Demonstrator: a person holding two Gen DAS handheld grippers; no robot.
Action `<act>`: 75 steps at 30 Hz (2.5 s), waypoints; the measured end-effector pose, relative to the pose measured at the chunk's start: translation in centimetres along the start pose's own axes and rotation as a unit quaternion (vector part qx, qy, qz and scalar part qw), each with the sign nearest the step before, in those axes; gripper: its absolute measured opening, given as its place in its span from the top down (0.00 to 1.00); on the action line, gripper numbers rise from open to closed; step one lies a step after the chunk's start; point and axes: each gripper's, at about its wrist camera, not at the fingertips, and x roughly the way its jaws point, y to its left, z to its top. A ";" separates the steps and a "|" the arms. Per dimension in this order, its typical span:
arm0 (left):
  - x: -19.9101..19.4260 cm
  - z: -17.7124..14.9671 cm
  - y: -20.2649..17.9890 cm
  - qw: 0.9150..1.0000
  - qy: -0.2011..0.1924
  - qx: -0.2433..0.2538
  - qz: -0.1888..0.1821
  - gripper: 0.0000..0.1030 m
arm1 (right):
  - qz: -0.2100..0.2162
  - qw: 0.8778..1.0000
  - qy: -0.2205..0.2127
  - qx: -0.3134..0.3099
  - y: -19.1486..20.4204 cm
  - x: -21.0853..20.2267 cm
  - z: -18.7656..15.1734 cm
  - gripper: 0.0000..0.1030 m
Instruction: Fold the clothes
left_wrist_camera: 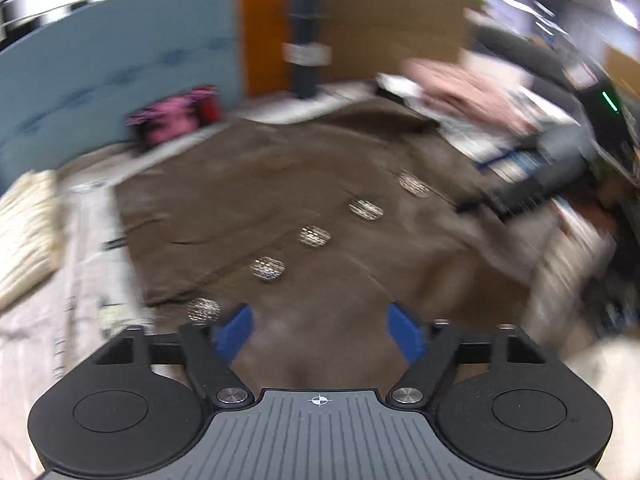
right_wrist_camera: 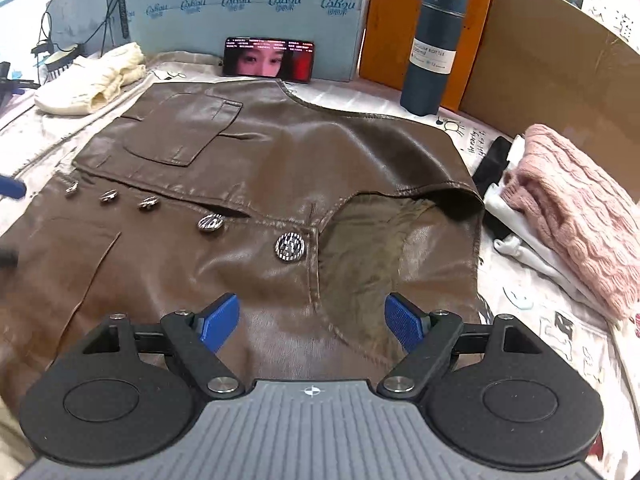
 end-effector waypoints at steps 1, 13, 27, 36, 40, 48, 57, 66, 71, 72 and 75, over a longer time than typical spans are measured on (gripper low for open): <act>-0.1 -0.2 -0.7 1.000 0.010 0.022 -0.013 0.20 | 0.006 1.000 0.000 0.003 0.1 -0.4 -0.2 0.23; -2.1 -4.4 -2.9 0.969 0.157 0.185 0.044 0.17 | 0.162 0.984 0.023 -0.068 7.0 0.4 0.4 0.23; -1.5 -6.8 -4.6 0.953 0.122 0.271 0.052 0.22 | 0.191 0.979 0.039 -0.061 7.5 2.2 1.6 0.24; -2.5 -2.4 0.9 0.996 0.047 0.078 0.003 0.40 | 0.359 0.932 0.048 -0.001 5.5 -1.9 2.7 0.12; -1.9 -1.4 3.1 1.000 0.026 0.012 -0.006 0.39 | 0.320 0.938 0.054 -0.126 9.5 -2.3 2.6 0.12; -1.2 -1.6 3.0 0.999 0.029 0.007 -0.022 0.39 | 0.294 0.926 0.101 -0.215 11.9 0.8 0.6 0.78; -1.4 0.0 -1.8 0.986 0.041 0.162 -0.004 0.17 | 0.337 0.906 0.051 -0.249 10.9 -0.9 3.1 0.92; -0.5 1.0 -0.9 0.988 0.023 0.155 -0.005 0.89 | 0.277 0.939 0.038 -0.203 8.2 -0.9 3.7 0.32; -0.8 1.7 1.7 0.999 -0.025 0.039 0.022 0.89 | 0.187 0.965 0.064 -0.172 4.0 -0.3 1.8 0.27; -0.8 1.9 2.0 0.999 -0.026 0.031 0.025 0.89 | 0.163 0.969 0.070 -0.173 3.2 -0.2 1.4 0.27; -0.7 2.4 2.8 0.999 -0.028 0.017 0.024 0.90 | 0.092 0.977 0.087 -0.173 0.5 0.1 0.0 0.26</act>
